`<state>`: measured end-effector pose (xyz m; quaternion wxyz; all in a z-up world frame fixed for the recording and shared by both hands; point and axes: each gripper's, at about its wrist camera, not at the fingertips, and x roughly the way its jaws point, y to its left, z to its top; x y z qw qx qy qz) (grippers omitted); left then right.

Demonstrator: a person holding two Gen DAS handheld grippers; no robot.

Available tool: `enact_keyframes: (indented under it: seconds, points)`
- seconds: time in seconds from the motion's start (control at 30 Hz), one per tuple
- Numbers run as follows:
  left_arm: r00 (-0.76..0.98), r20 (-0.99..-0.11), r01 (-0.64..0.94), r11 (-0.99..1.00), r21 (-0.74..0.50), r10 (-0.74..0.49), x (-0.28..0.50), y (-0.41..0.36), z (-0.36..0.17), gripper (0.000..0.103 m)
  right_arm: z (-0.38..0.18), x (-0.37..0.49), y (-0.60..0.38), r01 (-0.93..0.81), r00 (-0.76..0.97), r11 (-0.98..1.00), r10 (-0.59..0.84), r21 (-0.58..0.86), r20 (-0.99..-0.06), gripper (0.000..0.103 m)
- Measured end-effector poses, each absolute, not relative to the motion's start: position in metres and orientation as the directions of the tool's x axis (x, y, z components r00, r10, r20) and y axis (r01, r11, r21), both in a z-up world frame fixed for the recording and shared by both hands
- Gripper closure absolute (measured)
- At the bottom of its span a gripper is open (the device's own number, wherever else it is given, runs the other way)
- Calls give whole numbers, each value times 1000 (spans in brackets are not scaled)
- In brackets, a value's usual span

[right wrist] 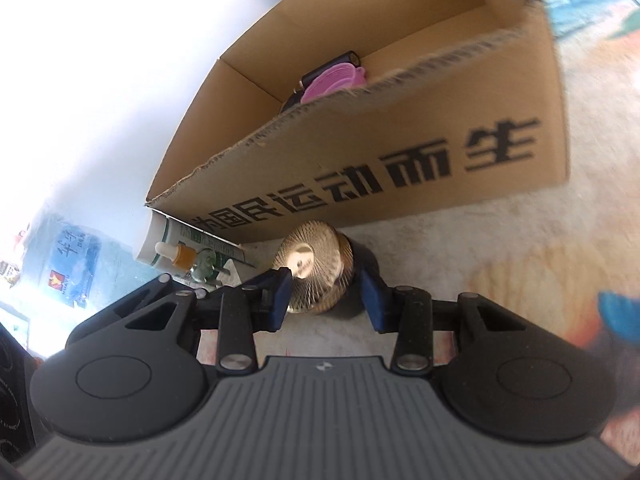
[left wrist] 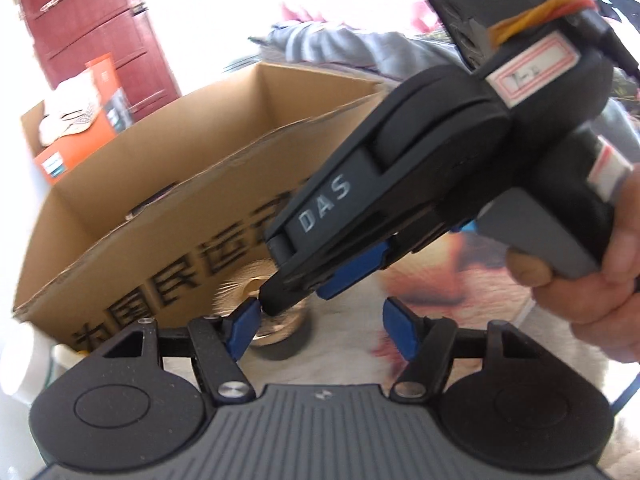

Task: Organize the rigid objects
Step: 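Lower the right gripper onto the gold-lidded black jar and close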

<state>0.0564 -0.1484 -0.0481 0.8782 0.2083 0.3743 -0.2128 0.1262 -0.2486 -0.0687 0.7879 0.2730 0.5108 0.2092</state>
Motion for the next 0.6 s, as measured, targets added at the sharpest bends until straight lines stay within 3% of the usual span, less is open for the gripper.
enact_keyframes:
  seconds: [0.2, 0.37, 0.6]
  points:
    - [628, -735, 552, 813, 187, -257, 50, -146, -48, 39, -60, 107, -274, -8, 454, 775, 566, 632, -688, 65]
    - [704, -701, 428, 855, 291, -113, 60, -135, -48, 38, -57, 120, -271, -28, 474, 769, 573, 639, -669, 65]
    - [644, -765, 395, 866, 306, -24, 97, -130, -63, 38, -75, 146, -246, -40, 438, 754, 603, 656, -667, 65]
